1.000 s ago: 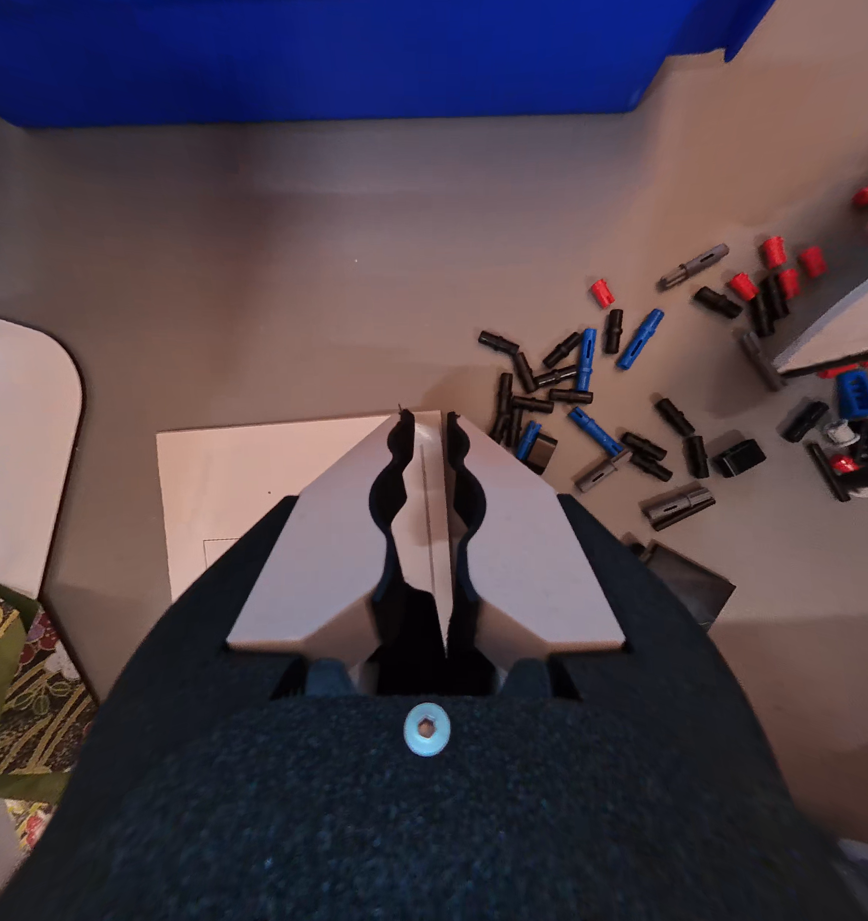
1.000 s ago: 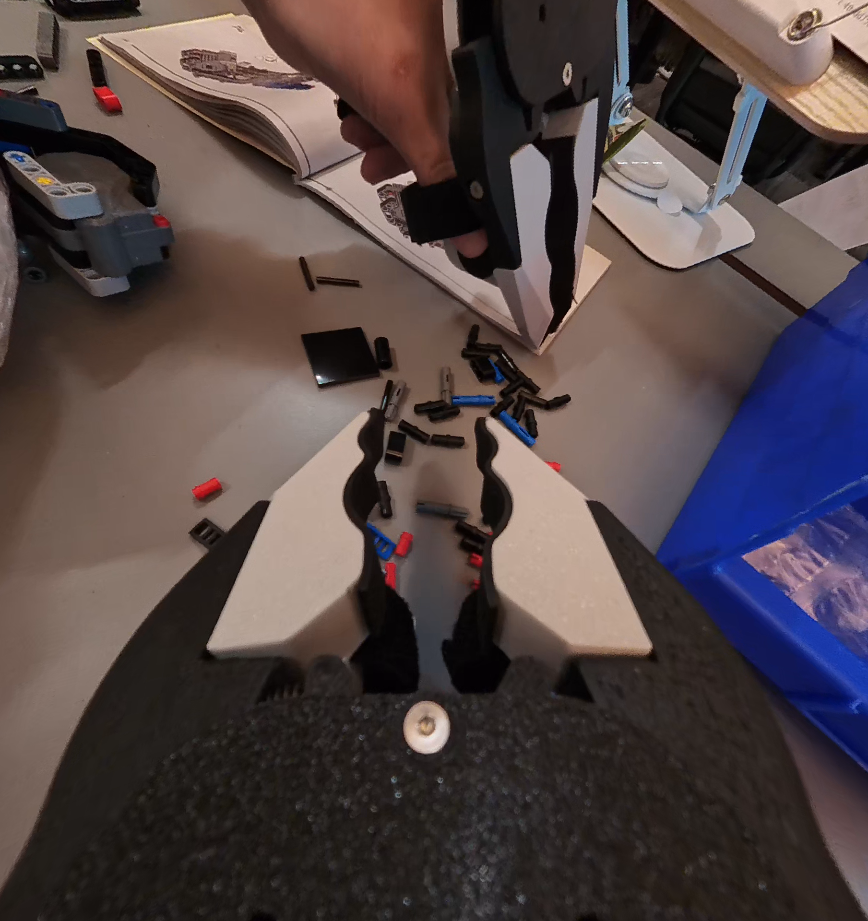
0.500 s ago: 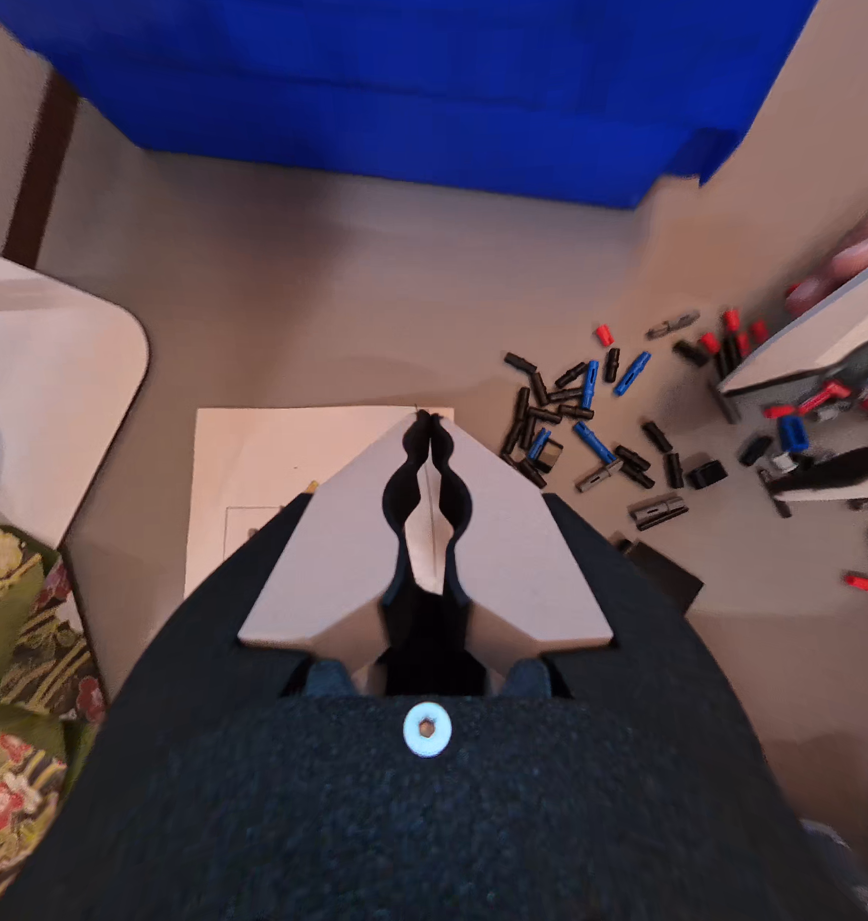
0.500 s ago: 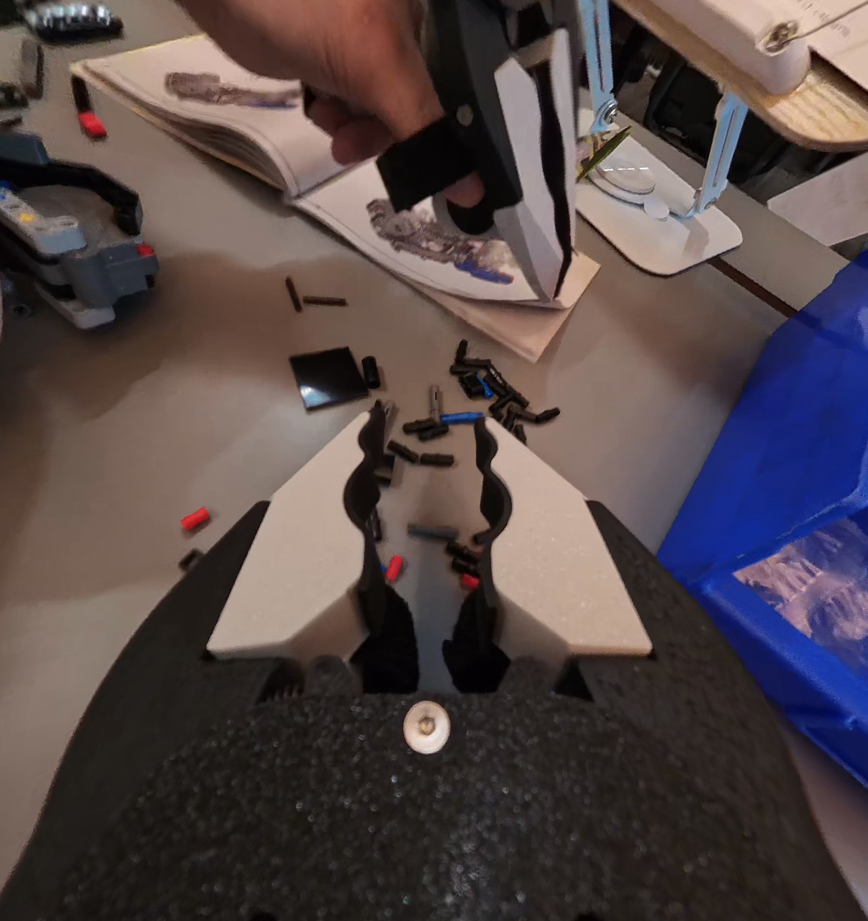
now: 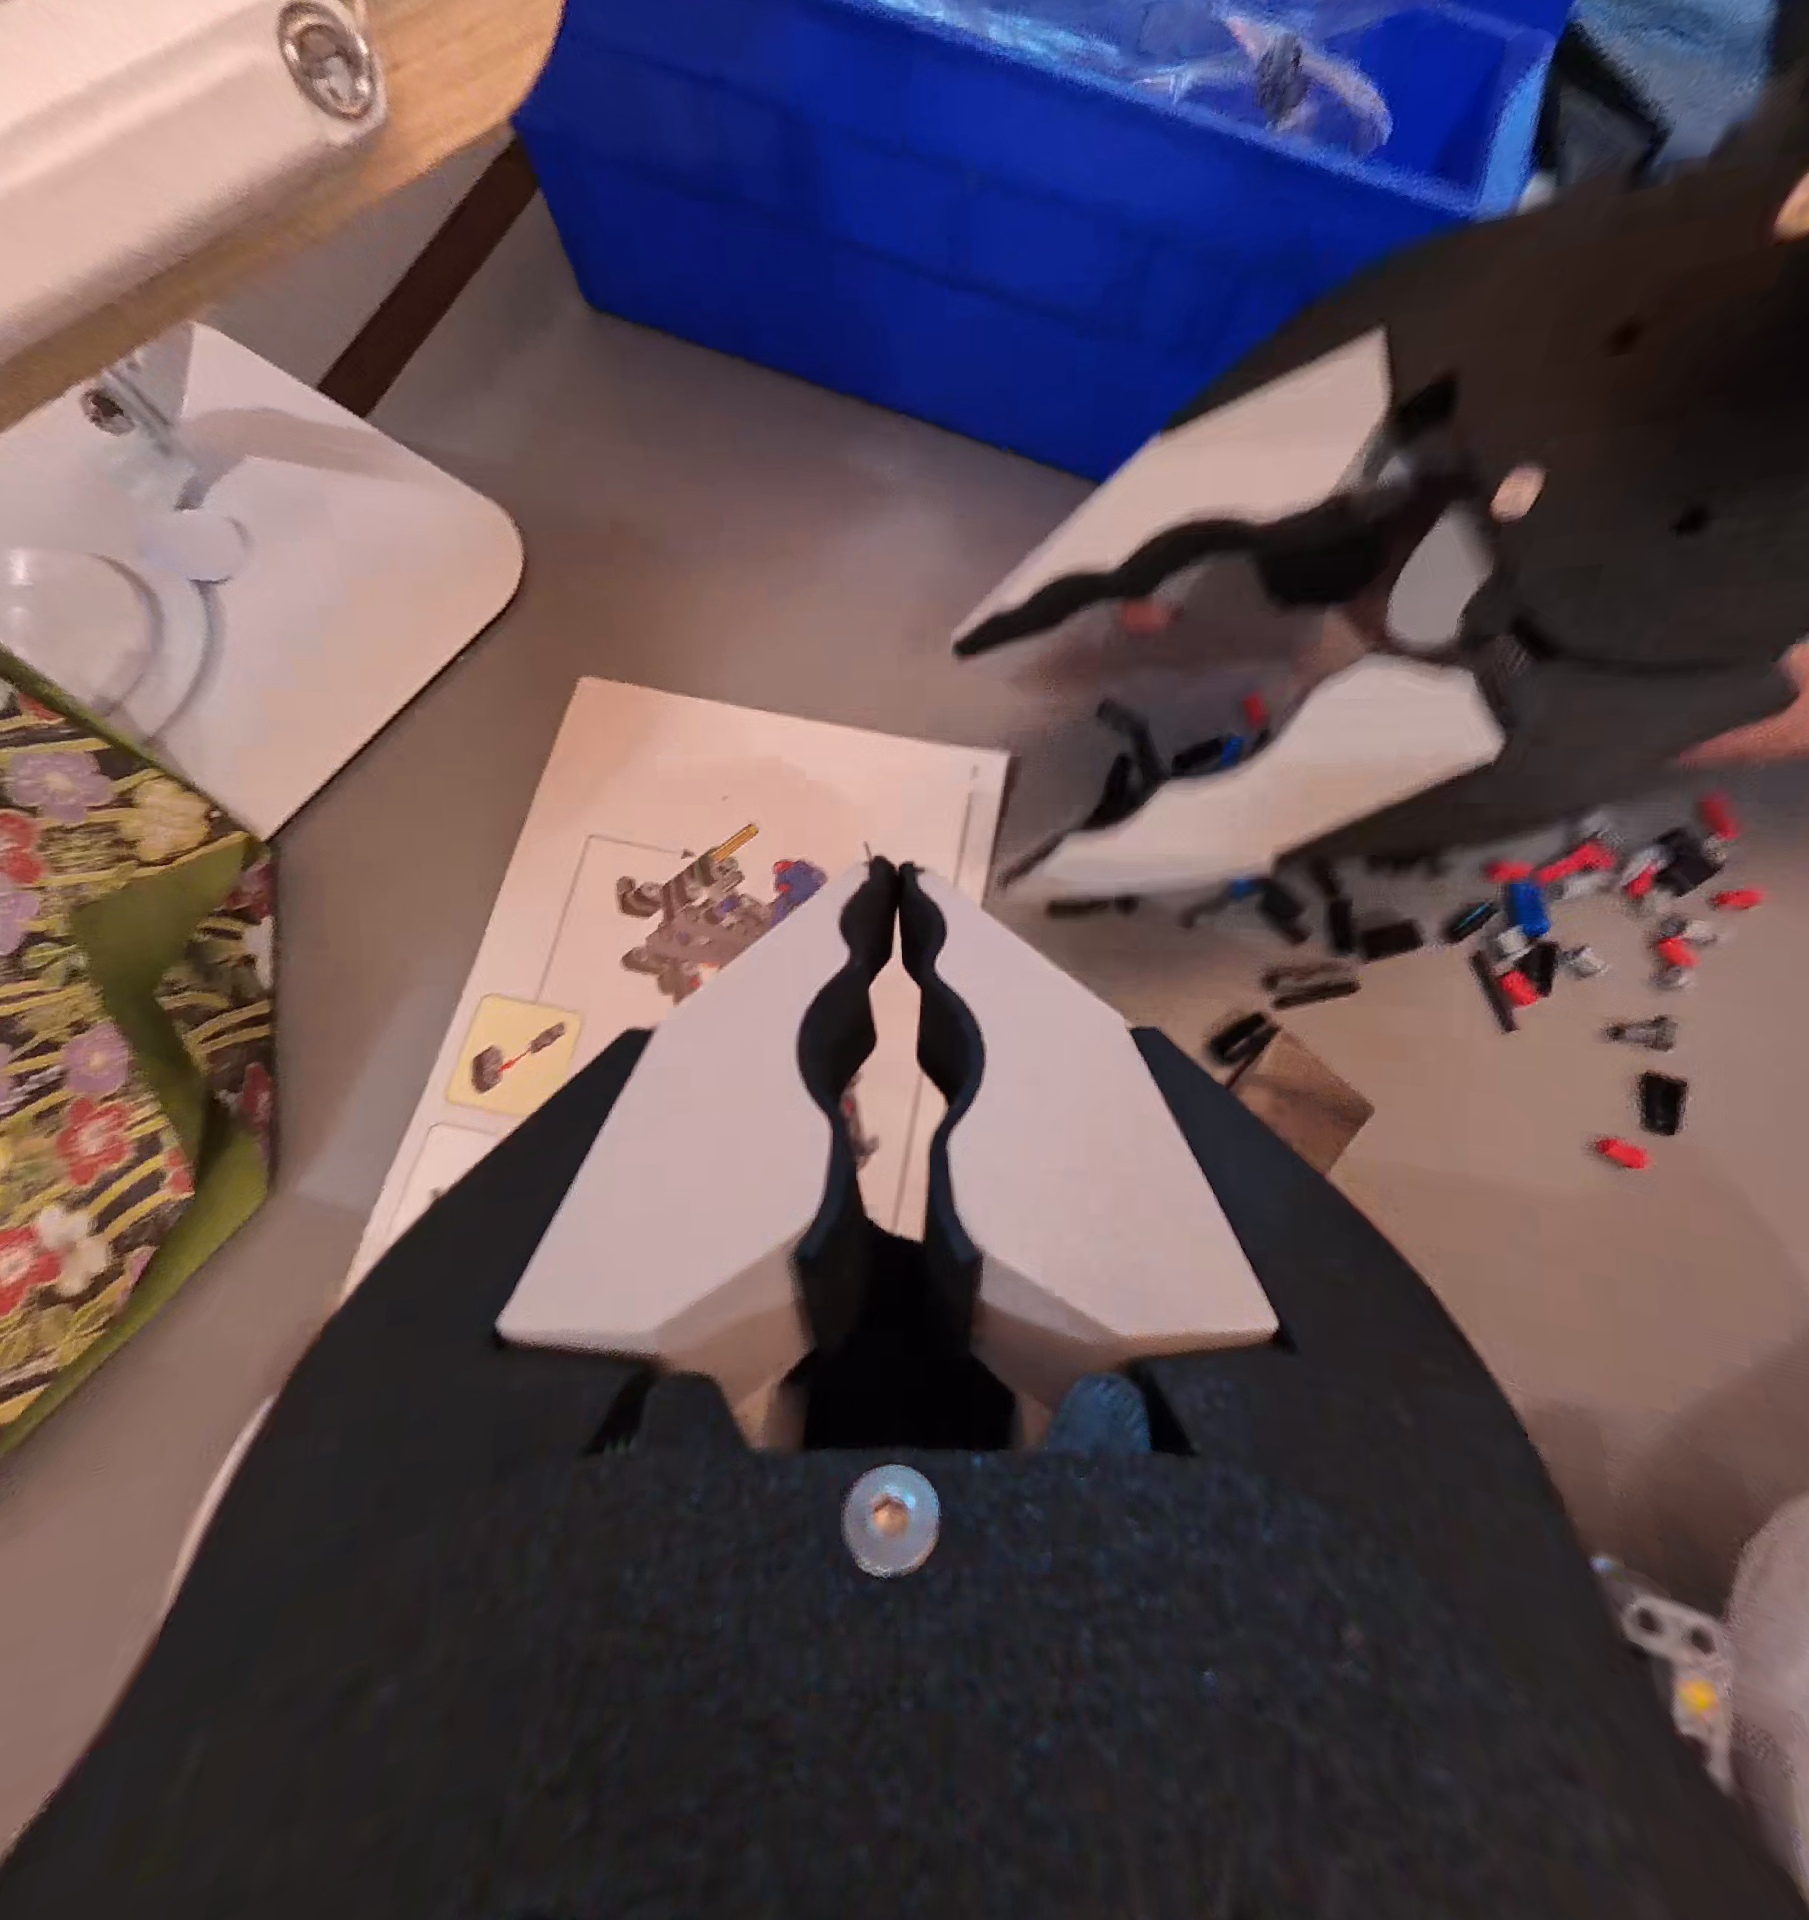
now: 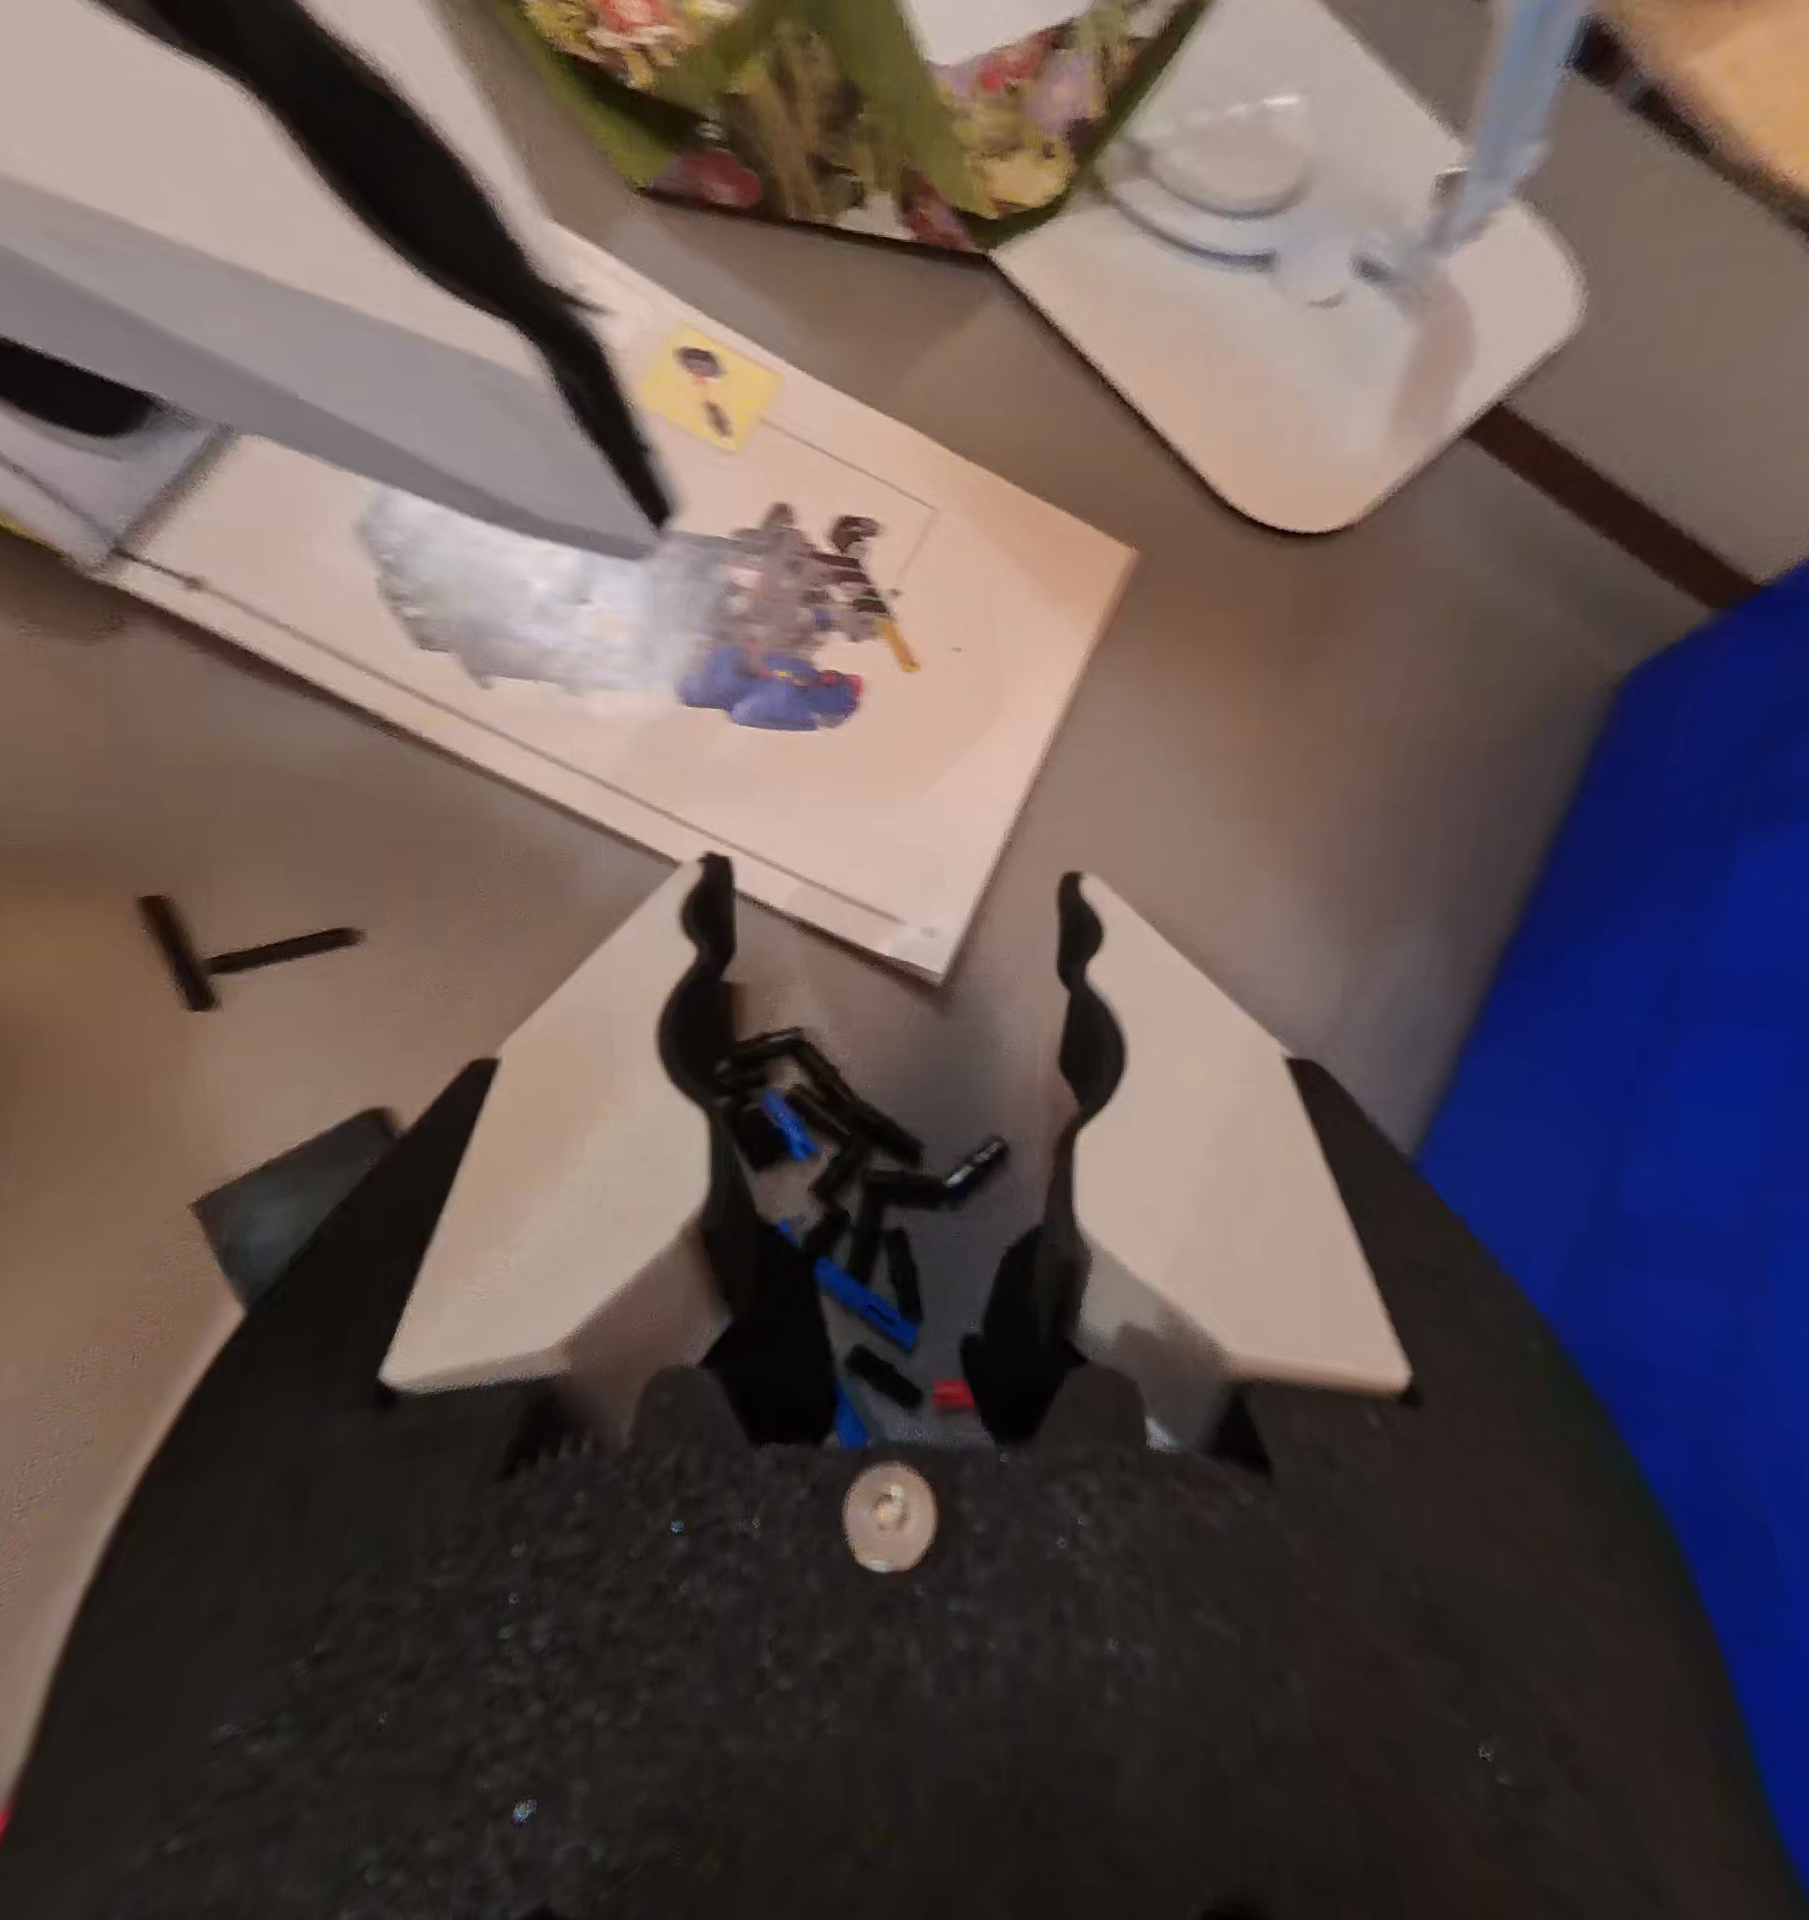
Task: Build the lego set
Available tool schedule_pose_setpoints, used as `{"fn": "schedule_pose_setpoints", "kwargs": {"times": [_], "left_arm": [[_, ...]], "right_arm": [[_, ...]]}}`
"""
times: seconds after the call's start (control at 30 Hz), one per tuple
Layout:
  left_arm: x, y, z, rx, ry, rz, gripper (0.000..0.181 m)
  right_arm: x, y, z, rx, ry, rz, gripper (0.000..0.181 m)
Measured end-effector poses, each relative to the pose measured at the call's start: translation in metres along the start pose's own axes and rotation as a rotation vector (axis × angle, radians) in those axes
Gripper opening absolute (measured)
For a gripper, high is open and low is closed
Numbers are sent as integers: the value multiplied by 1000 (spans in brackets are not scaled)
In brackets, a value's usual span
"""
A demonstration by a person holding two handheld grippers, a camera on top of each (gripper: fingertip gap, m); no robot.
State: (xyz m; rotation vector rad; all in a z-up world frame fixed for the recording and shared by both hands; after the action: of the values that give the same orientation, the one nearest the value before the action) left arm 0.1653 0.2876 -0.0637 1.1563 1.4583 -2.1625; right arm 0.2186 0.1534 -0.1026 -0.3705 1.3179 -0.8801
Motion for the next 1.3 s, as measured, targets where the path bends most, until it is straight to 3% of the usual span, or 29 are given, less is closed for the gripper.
{"fn": "schedule_pose_setpoints", "kwargs": {"times": [0.13,0.27,0.4,0.57,0.8,0.87,1.0,1.07,1.13,1.23,1.3], "left_arm": [[21,4,-15,-190,172,-117,1],[40,12,-23,-154,92,-181,2],[49,20,-27,-119,52,-201,0],[50,22,-26,-119,34,-181,0],[52,21,-31,-77,-65,-144,0],[50,20,-31,-17,-127,-129,3],[32,8,-28,283,-432,10,27],[28,6,-33,339,-526,40,39],[28,8,-37,349,-575,45,36],[28,11,-41,327,-594,46,4],[27,10,-40,332,-585,66,0]], "right_arm": [[8,4,7,-190,177,-48,62],[12,13,13,-319,301,-57,57],[9,15,10,-258,237,-93,47],[7,15,11,-50,9,-109,1],[-16,-5,-9,-48,-112,6,0],[-21,-7,-22,-60,-180,39,0],[-28,-6,-43,-27,-301,62,0],[-31,-8,-48,-47,-297,84,0],[-34,-11,-52,-64,-297,103,0],[-35,-11,-52,-57,-296,111,0],[-34,-11,-49,-88,-242,145,0]]}}
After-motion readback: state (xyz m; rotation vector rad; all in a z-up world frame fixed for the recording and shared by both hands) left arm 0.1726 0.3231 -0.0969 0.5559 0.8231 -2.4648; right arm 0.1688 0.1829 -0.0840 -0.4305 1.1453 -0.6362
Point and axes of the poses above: each gripper's, where its closed fingertips meet, y out along the fingers, x out of its underside, z = x × y across the jaws, the point moved 9 cm from there along -y, back along the fingers, and after that the axes turned 7 degrees about -y, right-handed, at the moved point
